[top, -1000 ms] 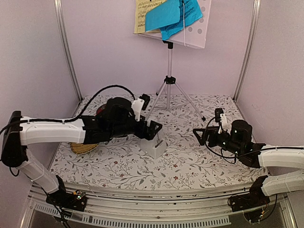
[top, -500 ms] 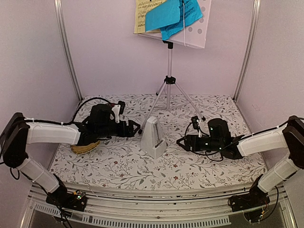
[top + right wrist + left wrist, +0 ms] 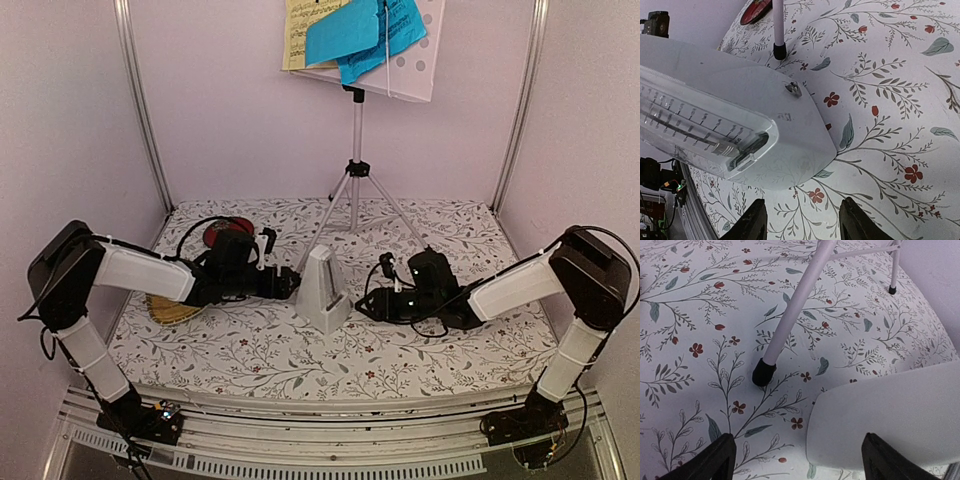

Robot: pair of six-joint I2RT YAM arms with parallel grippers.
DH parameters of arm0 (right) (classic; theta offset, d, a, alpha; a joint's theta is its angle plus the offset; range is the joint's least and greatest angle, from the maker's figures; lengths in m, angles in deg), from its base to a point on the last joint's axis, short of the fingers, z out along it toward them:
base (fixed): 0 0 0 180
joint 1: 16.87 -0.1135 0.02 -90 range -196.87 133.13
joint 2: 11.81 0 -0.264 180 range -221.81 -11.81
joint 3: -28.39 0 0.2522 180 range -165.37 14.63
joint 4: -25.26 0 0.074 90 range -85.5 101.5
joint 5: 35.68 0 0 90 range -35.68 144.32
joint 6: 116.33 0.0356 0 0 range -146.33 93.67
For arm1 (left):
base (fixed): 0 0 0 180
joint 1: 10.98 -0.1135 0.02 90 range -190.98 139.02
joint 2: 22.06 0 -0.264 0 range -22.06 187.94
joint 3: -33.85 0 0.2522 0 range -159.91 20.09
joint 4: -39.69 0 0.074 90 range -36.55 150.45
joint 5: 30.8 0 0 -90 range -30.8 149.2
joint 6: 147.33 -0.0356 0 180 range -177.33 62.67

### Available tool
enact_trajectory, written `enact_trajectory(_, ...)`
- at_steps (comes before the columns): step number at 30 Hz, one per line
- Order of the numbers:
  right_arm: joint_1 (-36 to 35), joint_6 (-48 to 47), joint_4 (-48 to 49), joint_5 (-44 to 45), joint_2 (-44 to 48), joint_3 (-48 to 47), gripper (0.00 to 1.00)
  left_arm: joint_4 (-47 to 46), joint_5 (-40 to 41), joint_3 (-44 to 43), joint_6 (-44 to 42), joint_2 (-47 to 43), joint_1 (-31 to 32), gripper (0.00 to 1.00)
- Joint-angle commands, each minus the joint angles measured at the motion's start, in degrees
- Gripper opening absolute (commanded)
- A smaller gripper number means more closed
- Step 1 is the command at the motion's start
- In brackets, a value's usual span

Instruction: Pack up the instrument practice props

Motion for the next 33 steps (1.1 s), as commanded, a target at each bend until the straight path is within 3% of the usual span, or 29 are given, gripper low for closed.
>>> enact_trajectory(1, -0.29, 0.50, 0.71, 0.73, -2.75, -2.67, 0.48, -2.72, 0.14, -1.53, -1.73, 1.42, -1.00, 0.89)
enact_trajectory(15, -0.27, -2.66, -3.11, 7.92, -6.89, -9.25, 0.45, -4.76, -2.73, 2.26, 1.10, 0.26, 2.18, 0.88)
enact_trajectory(26, 0.67, -5.10, -3.75, 8.95, -9.74, -14.42, 0.47, -4.09, 3.44, 2.59, 6.01, -0.51, 12.23, 0.88)
enact_trajectory(33, 3.90, -7.03, -3.78, 9.30, -7.34, -13.96, 0.55, -2.85, 9.76, 2.90, 7.28, -1.94, 16.60, 0.88)
